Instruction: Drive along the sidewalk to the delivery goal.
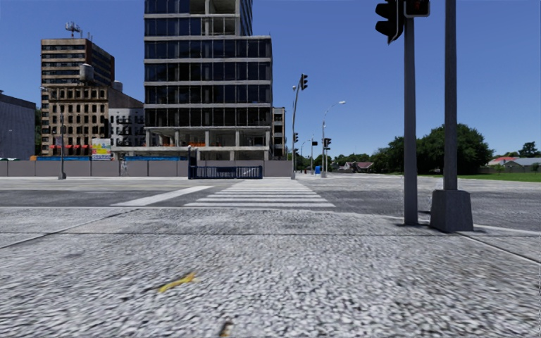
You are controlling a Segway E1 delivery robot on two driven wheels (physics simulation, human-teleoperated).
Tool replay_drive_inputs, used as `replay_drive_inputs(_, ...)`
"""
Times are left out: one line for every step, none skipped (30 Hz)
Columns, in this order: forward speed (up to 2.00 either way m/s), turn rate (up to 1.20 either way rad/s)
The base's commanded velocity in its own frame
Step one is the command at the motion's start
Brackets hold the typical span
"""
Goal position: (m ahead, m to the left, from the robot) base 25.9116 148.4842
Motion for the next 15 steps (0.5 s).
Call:
replay_drive_inputs(2.00,0.00)
replay_drive_inputs(2.00,0.00)
replay_drive_inputs(2.00,0.00)
replay_drive_inputs(2.00,0.00)
replay_drive_inputs(2.00,0.00)
replay_drive_inputs(1.99,0.00)
replay_drive_inputs(1.99,0.00)
replay_drive_inputs(1.99,0.00)
replay_drive_inputs(1.99,0.00)
replay_drive_inputs(1.98,0.00)
replay_drive_inputs(1.98,0.00)
replay_drive_inputs(1.98,0.00)
replay_drive_inputs(1.98,0.00)
replay_drive_inputs(1.98,0.00)
replay_drive_inputs(2.00,0.00)
